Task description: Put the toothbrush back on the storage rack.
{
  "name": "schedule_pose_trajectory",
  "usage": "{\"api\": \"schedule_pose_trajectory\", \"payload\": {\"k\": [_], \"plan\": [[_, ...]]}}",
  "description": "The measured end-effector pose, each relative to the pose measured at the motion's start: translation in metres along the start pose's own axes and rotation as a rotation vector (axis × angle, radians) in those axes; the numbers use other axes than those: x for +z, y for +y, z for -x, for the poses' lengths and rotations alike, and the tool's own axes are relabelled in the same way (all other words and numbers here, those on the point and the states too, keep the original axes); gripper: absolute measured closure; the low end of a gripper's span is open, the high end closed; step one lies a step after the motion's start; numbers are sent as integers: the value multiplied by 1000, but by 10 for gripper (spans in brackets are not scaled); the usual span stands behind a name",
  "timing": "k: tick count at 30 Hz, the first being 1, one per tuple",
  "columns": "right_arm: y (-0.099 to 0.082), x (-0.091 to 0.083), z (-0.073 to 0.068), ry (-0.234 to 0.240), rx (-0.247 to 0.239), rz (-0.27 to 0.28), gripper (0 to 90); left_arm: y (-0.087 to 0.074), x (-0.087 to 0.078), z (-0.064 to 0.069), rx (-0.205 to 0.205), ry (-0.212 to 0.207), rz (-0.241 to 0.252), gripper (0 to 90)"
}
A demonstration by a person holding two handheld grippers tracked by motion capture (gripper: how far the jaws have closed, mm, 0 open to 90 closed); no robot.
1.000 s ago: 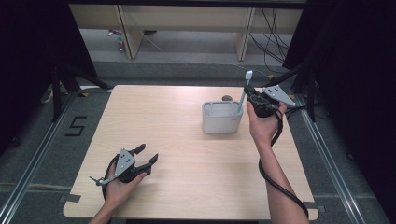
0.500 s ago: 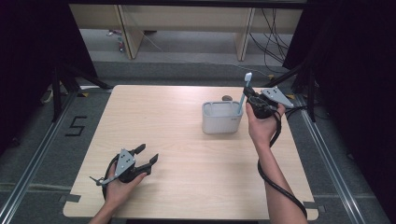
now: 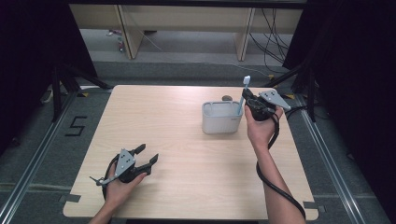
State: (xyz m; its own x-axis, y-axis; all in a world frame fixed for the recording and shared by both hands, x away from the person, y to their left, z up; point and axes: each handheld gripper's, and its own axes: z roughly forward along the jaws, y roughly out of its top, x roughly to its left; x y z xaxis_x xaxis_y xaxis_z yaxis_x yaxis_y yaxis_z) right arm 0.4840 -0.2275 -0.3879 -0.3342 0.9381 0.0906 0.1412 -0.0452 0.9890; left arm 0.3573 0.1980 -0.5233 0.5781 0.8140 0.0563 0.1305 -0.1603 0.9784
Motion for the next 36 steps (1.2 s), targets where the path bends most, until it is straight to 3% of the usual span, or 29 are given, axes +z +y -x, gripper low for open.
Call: {"api": "schedule_pose_trajectory", "payload": {"k": [16, 36], "plan": [[-5, 1, 0, -7, -2, -16, 862, 0, 0, 0, 4, 0, -1, 345], [-26, 7, -1, -8, -2, -50, 861, 0, 0, 0, 6, 1, 0, 344]]}}
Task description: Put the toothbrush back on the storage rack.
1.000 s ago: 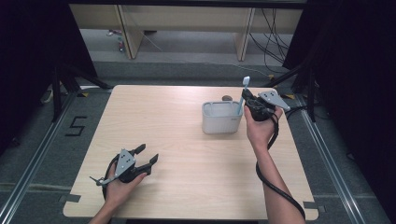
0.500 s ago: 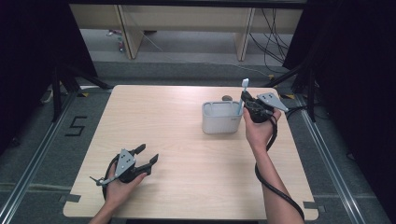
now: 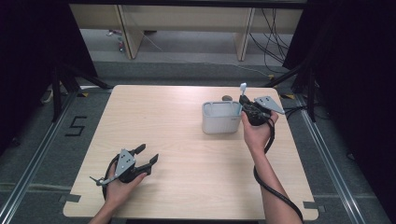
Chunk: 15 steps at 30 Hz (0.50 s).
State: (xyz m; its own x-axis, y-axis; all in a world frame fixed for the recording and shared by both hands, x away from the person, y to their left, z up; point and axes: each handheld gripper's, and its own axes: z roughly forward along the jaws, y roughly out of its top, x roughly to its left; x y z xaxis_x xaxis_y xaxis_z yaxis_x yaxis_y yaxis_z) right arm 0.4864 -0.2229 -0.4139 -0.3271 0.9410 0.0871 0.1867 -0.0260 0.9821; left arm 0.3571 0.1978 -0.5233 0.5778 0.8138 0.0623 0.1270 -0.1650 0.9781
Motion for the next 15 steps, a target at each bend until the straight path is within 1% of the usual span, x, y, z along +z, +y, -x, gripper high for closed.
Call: {"api": "schedule_pose_trajectory", "payload": {"k": [1, 2, 3, 4, 6, 8, 9, 10, 11, 12, 13, 15], "plan": [[-1, 0, 0, 2, -6, -4, 861, 0, 0, 0, 1, 0, 0, 345], [-3, 0, -3, -5, 19, -18, 861, 0, 0, 0, 1, 0, 0, 345], [-4, 0, 0, 4, -8, -14, 861, 0, 0, 0, 1, 0, 1, 344], [-6, 1, -1, 2, 11, -15, 861, 0, 0, 0, 1, 1, 0, 345], [-8, 1, 0, -3, -2, -25, 861, 0, 0, 0, 1, 0, 1, 344], [-11, 1, 0, -7, 15, -32, 861, 0, 0, 0, 1, 0, 1, 345], [-12, 2, 0, -2, 12, -36, 861, 0, 0, 0, 1, 1, 0, 345], [-13, 3, 1, -3, -1, -26, 861, 0, 0, 0, 1, 1, 1, 345], [-14, 3, 1, -1, 5, -33, 861, 0, 0, 0, 1, 0, 1, 345], [-15, 3, 0, -9, 13, -35, 861, 0, 0, 0, 1, 0, 1, 345], [-16, 3, 1, -2, 1, -34, 861, 0, 0, 0, 0, 0, 0, 345], [-17, 3, 1, -8, 2, -39, 861, 0, 0, 0, -1, 0, 0, 345]]}}
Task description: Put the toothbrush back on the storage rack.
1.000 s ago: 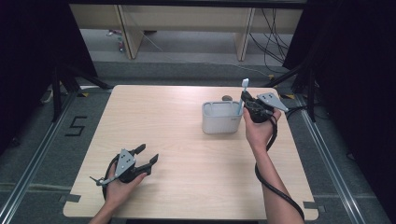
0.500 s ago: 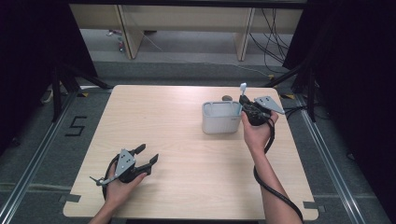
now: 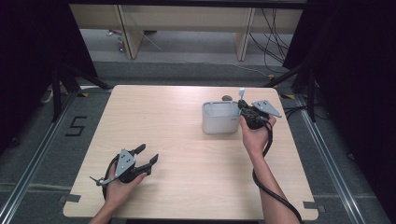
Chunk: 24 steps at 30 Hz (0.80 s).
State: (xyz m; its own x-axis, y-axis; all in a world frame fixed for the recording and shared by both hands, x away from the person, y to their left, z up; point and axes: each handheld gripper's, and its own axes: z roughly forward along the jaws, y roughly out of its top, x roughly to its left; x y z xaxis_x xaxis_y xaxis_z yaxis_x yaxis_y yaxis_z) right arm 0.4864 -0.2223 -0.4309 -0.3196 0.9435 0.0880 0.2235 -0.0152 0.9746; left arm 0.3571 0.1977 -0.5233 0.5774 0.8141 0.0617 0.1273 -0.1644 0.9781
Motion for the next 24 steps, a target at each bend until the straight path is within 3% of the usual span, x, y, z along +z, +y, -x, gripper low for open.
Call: {"api": "schedule_pose_trajectory", "payload": {"k": [1, 2, 8, 10, 24], "plan": [[0, 0, 0, -3, -6, -6, 861, 0, 0, 0, 1, 0, 0, 345], [-1, -1, -1, -3, 19, -11, 861, 0, 0, 0, 1, 0, 0, 345], [-5, 1, 0, 2, -9, -7, 861, 0, 0, 0, 1, -1, 0, 345], [-7, 0, -2, -7, 15, -14, 861, 0, 0, 0, 1, 0, 0, 345], [-17, 2, -1, -4, 9, -29, 860, 0, 0, 0, 3, -1, 1, 345]]}}
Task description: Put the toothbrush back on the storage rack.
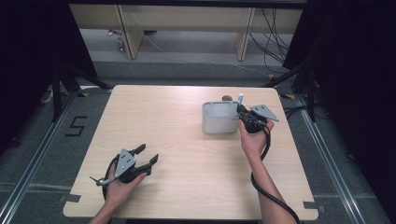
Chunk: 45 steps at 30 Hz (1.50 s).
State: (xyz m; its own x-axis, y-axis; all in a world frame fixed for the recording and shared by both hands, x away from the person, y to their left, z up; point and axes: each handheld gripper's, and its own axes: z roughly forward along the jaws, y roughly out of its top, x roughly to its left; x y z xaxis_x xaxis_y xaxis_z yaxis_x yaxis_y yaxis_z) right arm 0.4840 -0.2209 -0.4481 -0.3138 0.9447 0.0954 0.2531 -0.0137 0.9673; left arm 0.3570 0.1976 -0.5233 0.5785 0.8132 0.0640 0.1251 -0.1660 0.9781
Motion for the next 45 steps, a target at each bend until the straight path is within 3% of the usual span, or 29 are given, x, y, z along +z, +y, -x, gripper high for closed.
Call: {"api": "schedule_pose_trajectory", "payload": {"k": [2, 3, 4, 5, 6, 8, 9, 11, 21, 24, 25, 29, 32, 40, 41, 45], "plan": [[-1, 0, -1, -3, 9, 2, 859, 0, 0, 0, 0, 0, -1, 345], [-1, 1, 2, 8, -23, 11, 860, 0, 0, 0, 1, 0, -1, 345], [-1, 1, 1, 7, -2, 4, 859, 0, 0, 0, 1, 0, 0, 345], [-2, 0, 2, -7, -12, -4, 859, 0, 0, 0, 0, -1, 0, 345], [-2, 0, 0, -6, 17, -1, 859, 0, 0, 0, 1, -1, 0, 345], [-3, 1, 2, -8, -6, -5, 859, 0, 0, 0, 0, -1, 0, 345], [-4, 0, 0, -3, 20, -8, 859, 0, 0, 0, 1, -1, 0, 345], [-5, 0, 2, -4, -3, -14, 859, 0, 0, 0, 3, -2, -2, 345], [-7, 0, 1, -13, 26, -12, 858, 0, 0, 0, 4, -2, -2, 345], [-7, 0, 2, -11, -4, -15, 858, 0, 0, 0, 5, -2, -3, 345], [-8, 0, 0, -9, 26, -15, 858, 0, 0, 0, 5, -2, -2, 344], [-8, 1, 3, -16, -8, -17, 858, 0, 0, 0, 3, -3, -1, 344], [-9, 1, 1, -13, 14, -19, 858, 0, 0, 0, 6, -2, -4, 344], [-9, 1, 3, -11, -18, -21, 858, 0, 0, 0, 7, -2, -4, 344], [-10, 0, 1, -17, 7, -22, 857, 0, 0, 1, 7, -2, -4, 344], [-9, 0, 2, -13, 2, -13, 805, 0, 0, 0, 4, -2, -1, 344]]}}
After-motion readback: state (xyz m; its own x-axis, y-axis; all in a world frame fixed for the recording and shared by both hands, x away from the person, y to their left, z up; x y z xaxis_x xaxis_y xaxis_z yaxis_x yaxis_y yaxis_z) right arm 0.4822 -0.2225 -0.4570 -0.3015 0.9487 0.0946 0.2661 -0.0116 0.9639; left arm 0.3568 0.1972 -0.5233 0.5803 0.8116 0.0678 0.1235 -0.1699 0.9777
